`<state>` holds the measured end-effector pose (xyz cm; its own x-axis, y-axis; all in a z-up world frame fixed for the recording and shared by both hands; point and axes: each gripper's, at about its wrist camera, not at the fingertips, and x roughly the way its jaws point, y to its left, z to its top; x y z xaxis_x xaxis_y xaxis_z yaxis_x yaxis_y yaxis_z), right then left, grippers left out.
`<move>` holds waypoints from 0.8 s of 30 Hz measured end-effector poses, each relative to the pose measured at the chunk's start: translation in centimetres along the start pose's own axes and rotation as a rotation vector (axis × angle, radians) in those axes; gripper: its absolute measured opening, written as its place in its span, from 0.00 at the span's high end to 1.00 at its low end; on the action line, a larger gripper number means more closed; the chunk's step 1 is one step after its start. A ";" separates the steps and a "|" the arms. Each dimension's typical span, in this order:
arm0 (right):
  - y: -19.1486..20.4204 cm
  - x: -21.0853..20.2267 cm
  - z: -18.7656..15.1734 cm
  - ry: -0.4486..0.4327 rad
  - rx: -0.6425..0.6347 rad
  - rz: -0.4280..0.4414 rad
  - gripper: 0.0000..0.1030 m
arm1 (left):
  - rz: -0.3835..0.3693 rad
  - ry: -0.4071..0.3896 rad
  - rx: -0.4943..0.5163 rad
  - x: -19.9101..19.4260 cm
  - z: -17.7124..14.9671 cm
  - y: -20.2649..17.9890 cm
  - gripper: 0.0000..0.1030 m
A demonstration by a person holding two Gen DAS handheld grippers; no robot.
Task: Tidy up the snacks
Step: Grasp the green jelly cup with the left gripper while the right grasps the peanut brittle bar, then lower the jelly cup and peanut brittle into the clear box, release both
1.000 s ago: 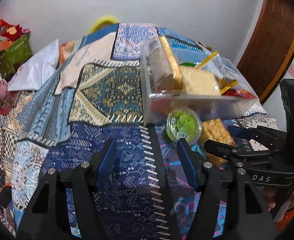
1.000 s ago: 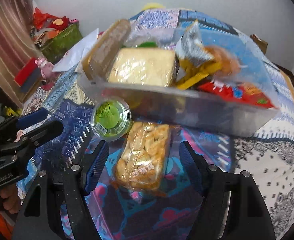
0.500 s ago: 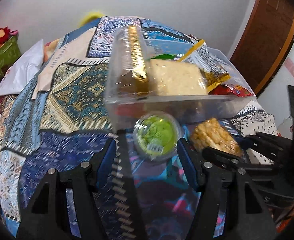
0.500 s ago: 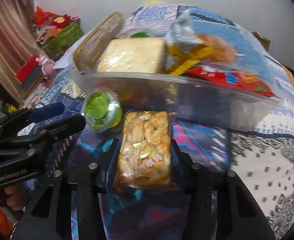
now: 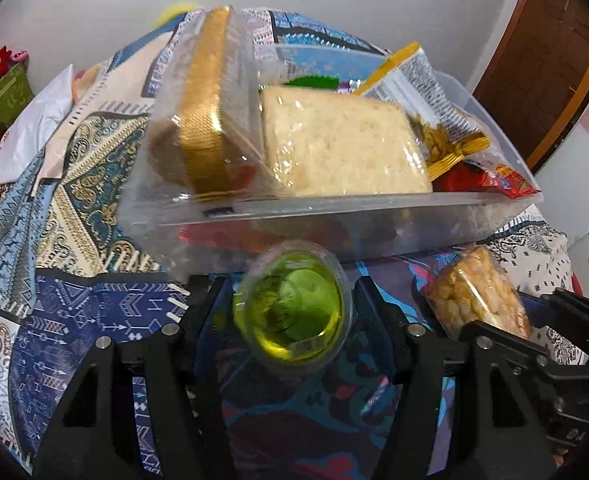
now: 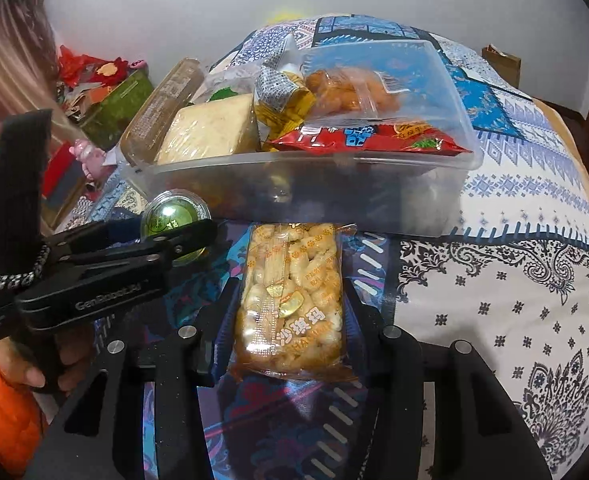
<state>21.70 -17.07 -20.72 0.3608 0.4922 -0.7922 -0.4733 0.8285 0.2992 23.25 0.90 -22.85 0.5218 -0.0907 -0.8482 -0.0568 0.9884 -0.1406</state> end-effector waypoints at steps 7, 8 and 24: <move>0.0 -0.4 0.0 -0.007 0.004 0.000 0.57 | -0.011 -0.013 -0.001 0.0 -0.5 0.2 0.44; 0.0 -0.6 0.0 -0.010 0.003 0.001 0.57 | -0.011 -0.015 0.001 -0.2 -0.7 0.2 0.44; 1.5 -5.4 1.6 -0.140 -0.031 0.012 0.58 | -0.052 -0.178 0.018 -8.9 -1.2 -0.8 0.44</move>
<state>20.36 -18.10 -15.13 0.4631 0.5360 -0.7059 -0.5020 0.8150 0.2895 17.62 0.81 -15.85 0.6660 -0.1207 -0.7361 -0.0113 0.9851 -0.1718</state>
